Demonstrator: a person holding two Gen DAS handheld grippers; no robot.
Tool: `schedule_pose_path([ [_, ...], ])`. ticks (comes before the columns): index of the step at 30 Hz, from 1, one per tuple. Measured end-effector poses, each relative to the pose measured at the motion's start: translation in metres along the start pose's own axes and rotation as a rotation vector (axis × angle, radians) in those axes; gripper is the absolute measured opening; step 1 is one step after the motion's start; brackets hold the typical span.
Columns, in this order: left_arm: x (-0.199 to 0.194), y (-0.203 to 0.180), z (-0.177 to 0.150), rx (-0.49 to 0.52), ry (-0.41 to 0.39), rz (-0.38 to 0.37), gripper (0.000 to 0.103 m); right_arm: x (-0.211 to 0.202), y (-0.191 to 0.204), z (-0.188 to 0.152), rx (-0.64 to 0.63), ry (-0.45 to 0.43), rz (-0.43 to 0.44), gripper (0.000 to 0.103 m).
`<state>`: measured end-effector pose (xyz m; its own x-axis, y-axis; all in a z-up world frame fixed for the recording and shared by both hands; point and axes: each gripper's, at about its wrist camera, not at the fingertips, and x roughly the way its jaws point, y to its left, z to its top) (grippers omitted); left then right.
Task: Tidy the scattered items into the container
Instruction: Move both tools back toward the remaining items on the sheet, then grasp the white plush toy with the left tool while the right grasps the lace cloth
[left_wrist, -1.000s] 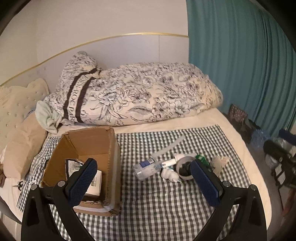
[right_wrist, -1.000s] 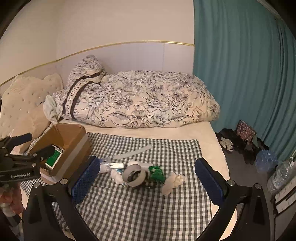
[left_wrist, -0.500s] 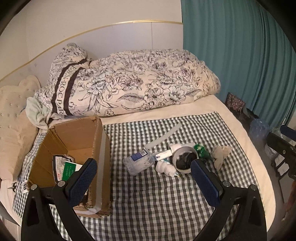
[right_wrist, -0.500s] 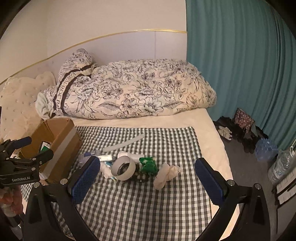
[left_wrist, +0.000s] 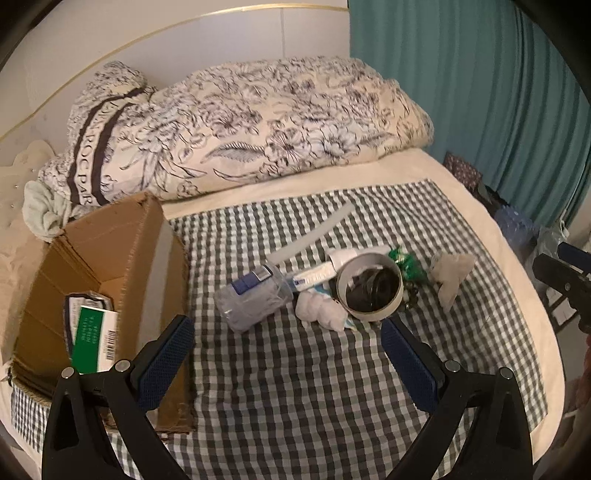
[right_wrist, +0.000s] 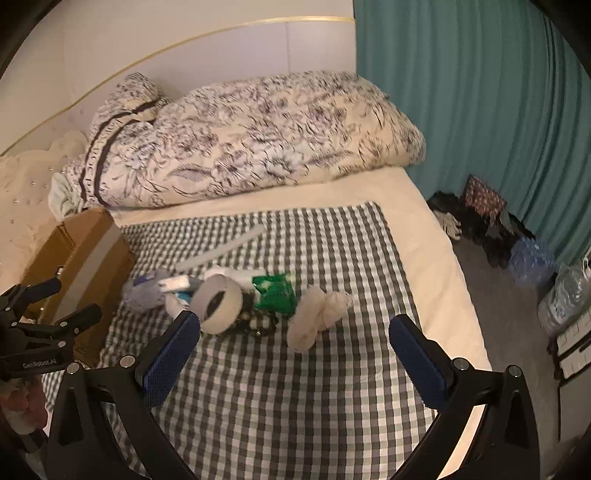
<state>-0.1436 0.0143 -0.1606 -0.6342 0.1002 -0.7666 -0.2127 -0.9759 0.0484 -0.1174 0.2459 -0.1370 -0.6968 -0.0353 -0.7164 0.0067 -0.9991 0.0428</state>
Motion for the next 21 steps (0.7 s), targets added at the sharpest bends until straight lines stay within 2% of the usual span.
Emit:
schedule_pose_path([
  [11, 0.051, -0.014, -0.014, 0.034, 0.076, -0.052, 0.103, 0.042, -0.016, -0.019, 0.036, 0.087, -0.015, 0.103],
  [21, 0.105, -0.027, -0.022, 0.078, 0.134, -0.07, 0.103, 0.086, -0.031, -0.032, 0.08, 0.15, -0.026, 0.103],
])
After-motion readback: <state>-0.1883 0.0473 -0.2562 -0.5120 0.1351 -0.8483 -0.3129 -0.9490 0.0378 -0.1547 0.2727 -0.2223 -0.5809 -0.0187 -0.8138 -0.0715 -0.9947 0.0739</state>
